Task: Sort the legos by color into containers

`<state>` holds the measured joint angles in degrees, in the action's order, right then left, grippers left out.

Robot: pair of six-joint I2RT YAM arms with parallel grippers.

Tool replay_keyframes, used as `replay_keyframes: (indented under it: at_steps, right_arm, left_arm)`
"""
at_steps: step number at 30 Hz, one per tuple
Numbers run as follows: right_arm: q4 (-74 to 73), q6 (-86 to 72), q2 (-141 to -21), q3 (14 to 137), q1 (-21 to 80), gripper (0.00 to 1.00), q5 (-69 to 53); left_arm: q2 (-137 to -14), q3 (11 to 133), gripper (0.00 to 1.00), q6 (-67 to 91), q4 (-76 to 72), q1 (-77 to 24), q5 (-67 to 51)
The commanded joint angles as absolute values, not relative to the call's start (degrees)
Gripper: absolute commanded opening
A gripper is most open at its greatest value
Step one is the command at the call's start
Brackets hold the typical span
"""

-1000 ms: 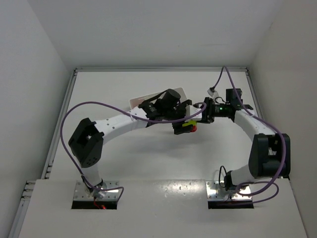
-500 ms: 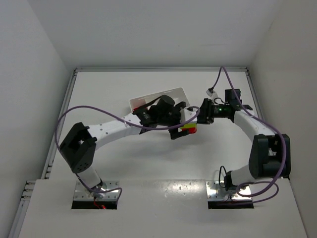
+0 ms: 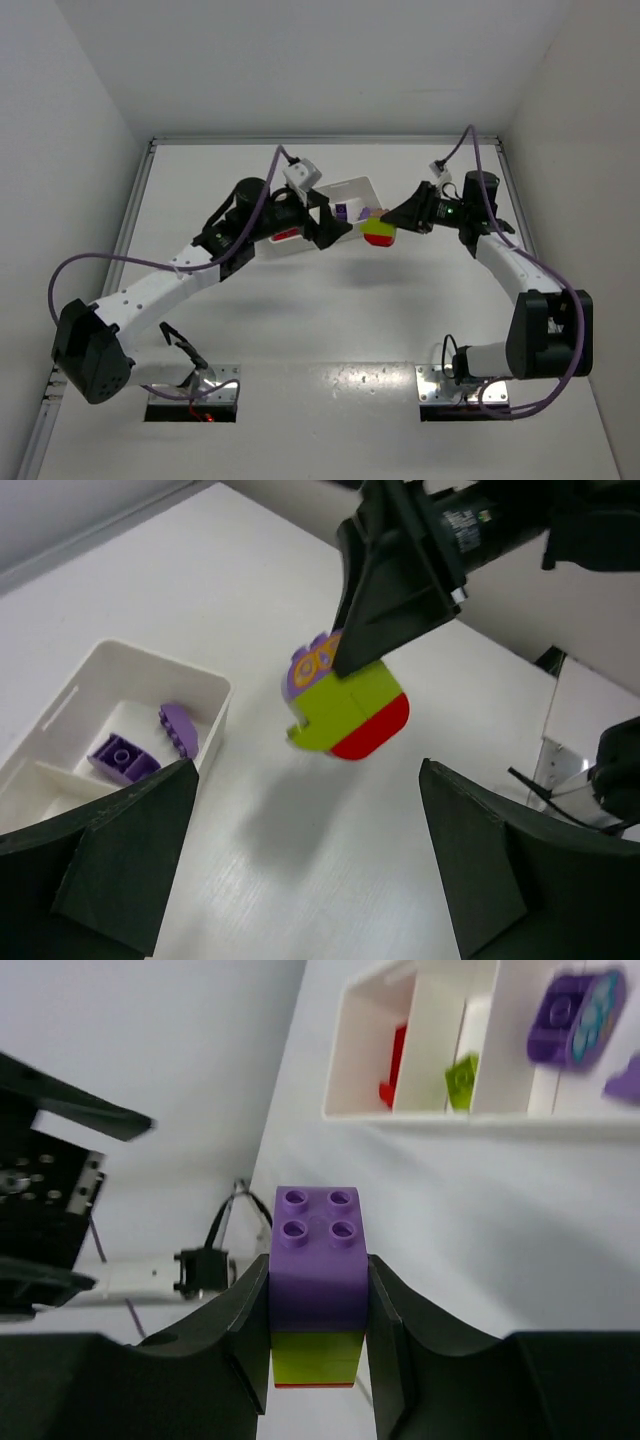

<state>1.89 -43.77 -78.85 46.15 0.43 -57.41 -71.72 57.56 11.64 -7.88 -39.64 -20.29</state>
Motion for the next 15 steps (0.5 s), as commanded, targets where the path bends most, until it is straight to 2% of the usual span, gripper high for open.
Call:
replay_keyframes:
  at_steps: [1,5,6,7,8,15]
  right_arm:
    - [20.6,-53.4,-76.0,48.2,1.6,0.0,-52.6]
    - [20.7,-53.3,-78.5,53.9,3.1,0.0,-50.4]
    - [20.0,-54.0,-79.2,55.2,3.1,0.0,-49.8]
    - [20.0,-55.7,-80.6,57.1,3.6,0.0,-49.1]
    - [20.6,-57.0,-81.2,57.7,3.6,0.0,-49.1]
    - [20.7,-61.5,-81.9,58.3,6.2,0.0,-47.0]
  left_arm:
    - [-71.4,54.9,0.98,26.9,-12.5,-34.6,-27.2]
    - [-77.9,55.8,0.95,42.0,-16.0,-25.9,-37.1]
    - [-79.0,54.3,0.94,46.6,-19.2,-22.5,-41.2]
    - [-79.5,52.4,0.91,51.7,-29.6,-21.3,-42.2]
    - [-79.5,51.2,0.89,55.9,-32.5,-20.4,-42.2]
    - [-84.8,55.4,0.89,60.9,-39.7,-23.9,-45.3]
